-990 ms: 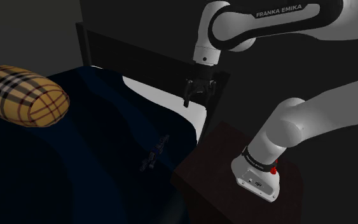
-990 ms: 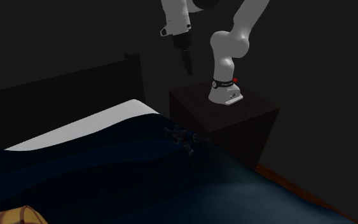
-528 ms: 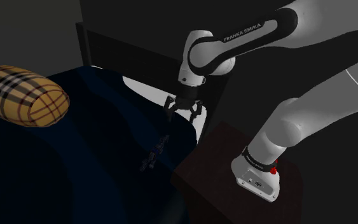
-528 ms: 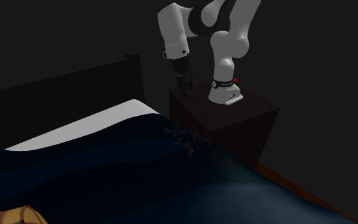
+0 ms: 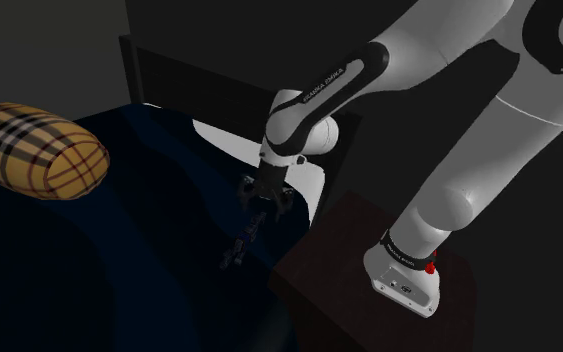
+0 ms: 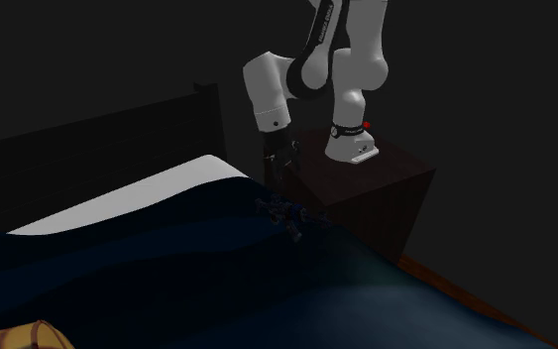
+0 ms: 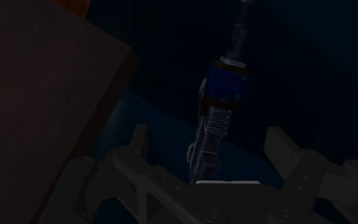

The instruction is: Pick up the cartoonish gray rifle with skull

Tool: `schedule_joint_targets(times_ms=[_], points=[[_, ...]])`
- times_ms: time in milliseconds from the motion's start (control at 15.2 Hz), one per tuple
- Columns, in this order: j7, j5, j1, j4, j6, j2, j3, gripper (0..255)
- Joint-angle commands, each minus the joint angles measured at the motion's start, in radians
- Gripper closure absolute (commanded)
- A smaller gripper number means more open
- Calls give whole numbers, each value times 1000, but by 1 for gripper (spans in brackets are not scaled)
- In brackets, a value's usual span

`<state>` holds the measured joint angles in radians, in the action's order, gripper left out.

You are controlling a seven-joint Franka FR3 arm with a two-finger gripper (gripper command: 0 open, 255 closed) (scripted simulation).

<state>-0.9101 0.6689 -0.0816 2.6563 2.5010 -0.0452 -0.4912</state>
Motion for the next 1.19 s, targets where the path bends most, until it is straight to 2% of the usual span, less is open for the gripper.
schedule_joint_targets(times_ms=[0,132,726,792,1122], points=[[-63,19,3,-30,100,114,-10,0],[-108,37,13,-56,172,202,-9,0],[-53,58,21,-79,285,341,-5,0],[-52,59,21,-80,288,343,-6,255],[-53,59,21,-79,287,342,-6,255]])
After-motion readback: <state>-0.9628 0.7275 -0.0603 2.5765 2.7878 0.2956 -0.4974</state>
